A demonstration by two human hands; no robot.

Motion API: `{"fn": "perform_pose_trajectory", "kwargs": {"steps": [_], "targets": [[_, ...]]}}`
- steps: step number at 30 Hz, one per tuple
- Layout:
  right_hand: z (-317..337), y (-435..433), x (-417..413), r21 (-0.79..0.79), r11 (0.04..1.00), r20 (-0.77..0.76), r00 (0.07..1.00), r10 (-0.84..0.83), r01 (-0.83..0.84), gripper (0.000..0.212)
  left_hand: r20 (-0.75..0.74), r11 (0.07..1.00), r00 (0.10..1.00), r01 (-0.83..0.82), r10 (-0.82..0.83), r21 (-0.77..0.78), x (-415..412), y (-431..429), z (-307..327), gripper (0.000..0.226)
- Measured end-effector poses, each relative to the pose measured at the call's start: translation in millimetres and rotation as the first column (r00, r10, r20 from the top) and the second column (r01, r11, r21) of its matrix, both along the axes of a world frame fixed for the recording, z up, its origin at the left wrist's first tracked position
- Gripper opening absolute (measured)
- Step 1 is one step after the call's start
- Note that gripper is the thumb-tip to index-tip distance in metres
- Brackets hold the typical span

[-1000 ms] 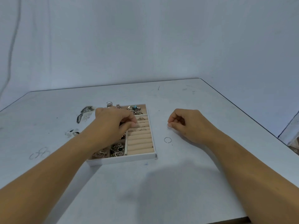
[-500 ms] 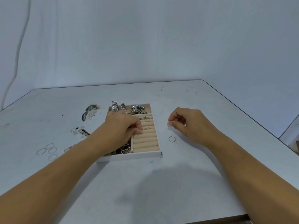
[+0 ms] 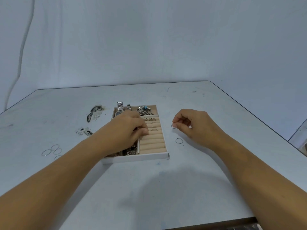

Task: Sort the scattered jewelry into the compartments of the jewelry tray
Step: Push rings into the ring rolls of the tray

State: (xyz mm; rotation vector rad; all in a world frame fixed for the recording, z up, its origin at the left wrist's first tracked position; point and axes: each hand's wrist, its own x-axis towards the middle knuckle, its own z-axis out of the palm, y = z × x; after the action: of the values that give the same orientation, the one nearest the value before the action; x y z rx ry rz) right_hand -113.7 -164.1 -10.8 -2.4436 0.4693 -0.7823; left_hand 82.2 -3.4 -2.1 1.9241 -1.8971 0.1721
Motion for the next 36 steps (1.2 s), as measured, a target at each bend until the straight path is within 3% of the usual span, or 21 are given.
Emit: {"fn": "perform_pose_trajectory", "kwargs": {"steps": [5,10,17,27,32,36], "targets": [[0,11,8,-0.022,0.999,0.032,0.998,0.045,-0.044,0.002,-0.026,0.991,0.991,-0.134,0.134,0.019,8,45,-7,0.057],[-3,26,26,-0.073,0.993,0.013,0.995,0.096,-0.095,0.005,-0.156,0.986,0.974,-0.157,0.164,0.056,5,57,-25,0.072],[-2,30,42,-0.144,0.984,-0.082,0.992,0.092,-0.103,0.001,-0.167,0.984,0.97,-0.171,0.177,0.052,4,56,-26,0.076],[-1,28,42,0.007,0.995,-0.055,0.993,0.1,-0.1,0.008,-0.194,0.981,0.963,-0.177,0.188,0.074,5,56,-26,0.077],[-3,25,46,-0.117,0.982,-0.173,0.977,0.126,-0.148,0.005,-0.199,0.983,0.963,-0.17,0.181,0.074,6,55,-26,0.078],[5,21,43,-0.066,0.99,-0.22,0.969,0.109,-0.126,0.012,-0.2,0.982,0.962,-0.171,0.185,0.083,6,56,-26,0.079]]}}
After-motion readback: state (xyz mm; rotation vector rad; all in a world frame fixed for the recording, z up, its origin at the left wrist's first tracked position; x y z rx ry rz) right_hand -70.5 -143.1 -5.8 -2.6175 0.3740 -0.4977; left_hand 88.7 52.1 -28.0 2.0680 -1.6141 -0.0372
